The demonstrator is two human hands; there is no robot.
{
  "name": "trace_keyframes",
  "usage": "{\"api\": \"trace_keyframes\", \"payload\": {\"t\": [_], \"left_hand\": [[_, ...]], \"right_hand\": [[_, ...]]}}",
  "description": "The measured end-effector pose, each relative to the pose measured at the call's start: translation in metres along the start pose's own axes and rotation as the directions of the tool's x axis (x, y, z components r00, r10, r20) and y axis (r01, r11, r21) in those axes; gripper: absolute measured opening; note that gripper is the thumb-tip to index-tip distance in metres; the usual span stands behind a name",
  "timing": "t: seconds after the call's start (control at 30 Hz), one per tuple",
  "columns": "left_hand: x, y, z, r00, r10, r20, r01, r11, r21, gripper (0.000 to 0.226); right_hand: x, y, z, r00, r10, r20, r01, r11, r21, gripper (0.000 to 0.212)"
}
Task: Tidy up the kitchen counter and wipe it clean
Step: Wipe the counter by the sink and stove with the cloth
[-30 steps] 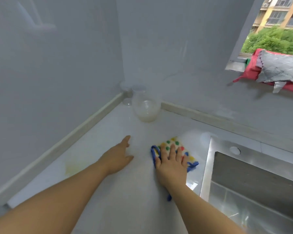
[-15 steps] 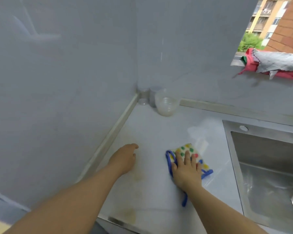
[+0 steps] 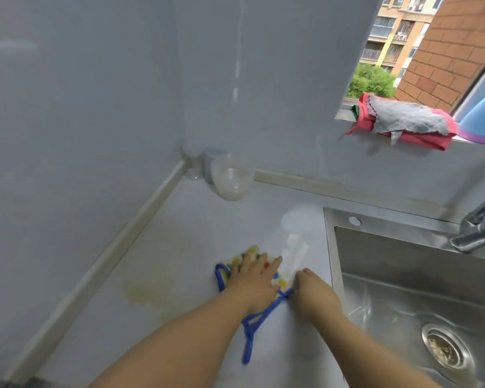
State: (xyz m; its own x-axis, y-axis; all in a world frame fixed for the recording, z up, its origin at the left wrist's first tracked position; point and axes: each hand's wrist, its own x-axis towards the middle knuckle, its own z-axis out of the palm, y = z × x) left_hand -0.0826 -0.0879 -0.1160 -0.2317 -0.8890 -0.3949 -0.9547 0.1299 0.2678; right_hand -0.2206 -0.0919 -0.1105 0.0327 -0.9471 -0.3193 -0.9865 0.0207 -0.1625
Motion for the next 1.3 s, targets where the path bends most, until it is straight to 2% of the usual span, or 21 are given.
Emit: {"api": "trace_keyframes", "payload": {"t": [0.1,0.2,0.27,0.33,0.4,0.53,0.63,0.73,0.83,0.93,1.0,1.1,1.17,1.23,1.3], "left_hand": [[0.002,0.008,0.003,0.998,-0.058,0.004,0.058,0.992,0.109,0.052],[0.01,0.002,0.0,0.996,-0.089,-0.014,0.09,0.992,0.086,0.054],[0.017,-0.017,-0.006,0.986,-0.143,-0.08,0.146,0.989,0.032,0.064],[0.017,-0.046,-0.009,0.966,-0.22,-0.137,0.219,0.976,-0.018,0.072],[0.008,-0.074,-0.011,0.945,-0.297,-0.138,0.296,0.955,-0.026,0.072],[-0.019,-0.112,-0.009,0.903,-0.399,-0.157,0.397,0.917,-0.045,0.065],[-0.039,-0.137,-0.005,0.924,-0.339,-0.179,0.349,0.937,0.024,0.064],[-0.053,-0.17,-0.007,0.945,-0.281,-0.169,0.298,0.95,0.088,0.079],[-0.044,-0.186,-0.013,0.905,-0.38,-0.19,0.386,0.923,-0.007,0.063],[-0.022,-0.172,-0.019,0.846,-0.489,-0.214,0.469,0.872,-0.137,0.062],[-0.014,-0.165,-0.02,0.848,-0.487,-0.21,0.466,0.873,-0.142,0.063],[-0.019,-0.163,-0.017,0.92,-0.343,-0.19,0.345,0.938,-0.022,0.063],[-0.024,-0.166,-0.018,0.939,-0.296,-0.174,0.302,0.953,0.007,0.063],[-0.021,-0.168,-0.019,0.933,-0.314,-0.174,0.318,0.948,-0.008,0.062],[-0.012,-0.169,-0.02,0.915,-0.36,-0.182,0.358,0.933,-0.044,0.063]], "right_hand": [[0.003,-0.005,-0.004,0.999,0.036,-0.039,-0.037,0.999,-0.021,0.019],[0.001,-0.012,0.001,0.988,0.078,-0.133,-0.067,0.994,0.083,0.012],[0.004,-0.017,0.009,0.981,-0.033,-0.193,0.054,0.993,0.103,0.019],[0.006,-0.025,0.015,0.965,-0.165,-0.204,0.183,0.98,0.076,0.036],[0.008,-0.037,0.012,0.96,-0.225,-0.169,0.239,0.969,0.063,0.045],[0.016,-0.071,0.016,0.941,-0.314,-0.125,0.318,0.948,0.011,0.049],[0.02,-0.105,0.027,0.951,-0.308,-0.022,0.309,0.951,0.019,0.053],[0.022,-0.123,0.028,0.972,-0.227,0.053,0.227,0.974,0.008,0.053],[0.024,-0.124,0.026,0.969,-0.227,0.099,0.229,0.973,-0.007,0.053],[0.024,-0.123,0.025,0.963,-0.242,0.116,0.246,0.969,-0.021,0.052],[0.024,-0.125,0.022,0.962,-0.239,0.129,0.244,0.969,-0.023,0.052],[0.024,-0.126,0.017,0.97,-0.217,0.111,0.221,0.975,-0.028,0.049],[0.022,-0.129,0.012,0.974,-0.215,0.073,0.22,0.973,-0.069,0.042],[0.025,-0.134,0.009,0.971,-0.237,0.022,0.238,0.966,-0.1,0.037],[0.039,-0.137,0.012,0.955,-0.296,-0.02,0.293,0.951,-0.1,0.043]]}}
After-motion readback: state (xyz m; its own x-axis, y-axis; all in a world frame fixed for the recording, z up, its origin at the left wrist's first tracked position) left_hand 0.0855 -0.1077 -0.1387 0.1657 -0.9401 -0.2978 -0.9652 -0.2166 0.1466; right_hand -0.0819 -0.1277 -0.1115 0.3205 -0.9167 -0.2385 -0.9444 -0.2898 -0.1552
